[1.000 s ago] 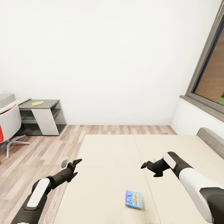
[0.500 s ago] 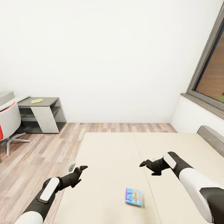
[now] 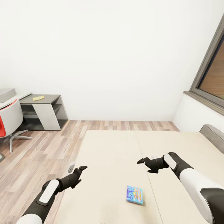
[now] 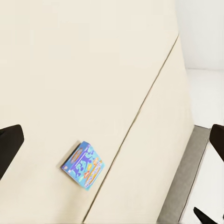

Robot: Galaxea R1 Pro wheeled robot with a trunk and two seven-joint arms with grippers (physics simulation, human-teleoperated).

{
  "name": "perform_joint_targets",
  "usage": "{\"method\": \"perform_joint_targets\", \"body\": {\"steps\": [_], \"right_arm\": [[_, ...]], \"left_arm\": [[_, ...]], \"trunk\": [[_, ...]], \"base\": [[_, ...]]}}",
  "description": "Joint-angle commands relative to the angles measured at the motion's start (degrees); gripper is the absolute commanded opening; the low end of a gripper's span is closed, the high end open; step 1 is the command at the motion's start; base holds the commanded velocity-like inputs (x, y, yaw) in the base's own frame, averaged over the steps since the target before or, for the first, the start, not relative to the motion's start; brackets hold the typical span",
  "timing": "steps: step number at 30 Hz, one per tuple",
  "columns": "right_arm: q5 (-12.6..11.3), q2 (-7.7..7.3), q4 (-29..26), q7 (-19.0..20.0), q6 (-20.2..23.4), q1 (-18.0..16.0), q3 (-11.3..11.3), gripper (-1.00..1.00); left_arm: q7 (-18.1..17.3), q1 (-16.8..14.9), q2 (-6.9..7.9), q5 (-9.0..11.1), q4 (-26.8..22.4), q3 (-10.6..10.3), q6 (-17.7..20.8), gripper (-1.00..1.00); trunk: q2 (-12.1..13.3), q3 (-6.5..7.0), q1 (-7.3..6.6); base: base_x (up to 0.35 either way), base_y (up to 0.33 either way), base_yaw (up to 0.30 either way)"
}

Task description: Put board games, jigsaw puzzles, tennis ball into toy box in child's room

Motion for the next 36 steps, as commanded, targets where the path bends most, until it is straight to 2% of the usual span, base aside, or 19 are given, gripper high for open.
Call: {"method": "perform_joint_targets", "body": {"steps": [1, 15, 23, 36], "right_arm": [[0.2, -0.08, 0.0, 0.6, 0.0, 0.0, 0.5, 1.00], [0.1, -0.52, 0.0, 0.8, -0.3, 0.0, 0.4, 1.00], [0.1, -1.52, 0.3, 0.4, -0.3, 0.0, 0.2, 1.00], [-0.1, -2.30, -0.1, 0.6, -0.3, 0.0, -0.1, 1.00]], "left_arm": [[-0.6, 0.0, -0.05, -0.1, 0.0, 0.2, 0.4, 1.00], [-1.7, 0.1, -0.10, -0.6, 0.0, 0.1, 0.3, 1.00], [-2.0, 0.1, -0.12, -0.6, 0.0, 0.0, 0.4, 1.00], [-1.9, 0.1, -0.09, -0.8, 0.1, 0.0, 0.3, 1.00]], "trunk": [[-0.1, -0.22, 0.03], [-0.1, -1.53, 0.03], [-0.1, -2.27, 0.03], [-0.1, -3.01, 0.03]], "base": [[0.000, 0.000, 0.097], [0.000, 0.000, 0.070], [0.000, 0.000, 0.009], [0.000, 0.000, 0.000]]}}
